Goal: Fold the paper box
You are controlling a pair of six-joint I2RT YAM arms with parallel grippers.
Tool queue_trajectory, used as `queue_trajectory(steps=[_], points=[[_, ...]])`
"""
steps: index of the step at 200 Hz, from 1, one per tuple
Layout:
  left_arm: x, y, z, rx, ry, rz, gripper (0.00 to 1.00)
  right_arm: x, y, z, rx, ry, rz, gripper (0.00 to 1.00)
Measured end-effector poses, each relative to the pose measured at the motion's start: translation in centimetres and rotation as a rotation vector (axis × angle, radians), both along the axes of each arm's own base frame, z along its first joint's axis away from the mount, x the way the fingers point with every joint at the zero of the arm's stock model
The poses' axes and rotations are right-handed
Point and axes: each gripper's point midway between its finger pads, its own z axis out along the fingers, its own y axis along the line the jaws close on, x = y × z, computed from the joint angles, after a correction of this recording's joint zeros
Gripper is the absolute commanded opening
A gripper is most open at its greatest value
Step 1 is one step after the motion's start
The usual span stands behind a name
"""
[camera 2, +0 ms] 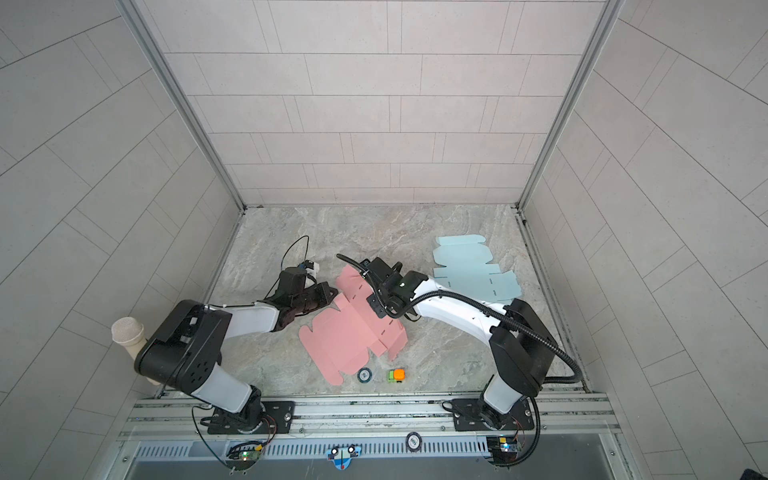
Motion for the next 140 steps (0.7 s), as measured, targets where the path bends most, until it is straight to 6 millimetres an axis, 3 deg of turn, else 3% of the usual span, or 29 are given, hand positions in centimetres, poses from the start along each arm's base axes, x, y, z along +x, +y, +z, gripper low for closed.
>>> queue_trajectory(steps=[37,101,140], points=[[-1.5,-1.2,1.3,-0.021,-0.03,-0.035,0.0,0.3,0.3,0.7,-0.012,-0.035,0.005,0.0],[-3.3,-2.8,1.1,-0.034,-0.019,-0.069,0.0,0.2,0.7,1.4,-0.075,-0.107,0.037,0.0],[-3.6,-2.6,1.2,-0.046,-0.028,-0.058,0.0,-0.7,1.7,2.4,-0.182,-0.213,0.109,0.0]])
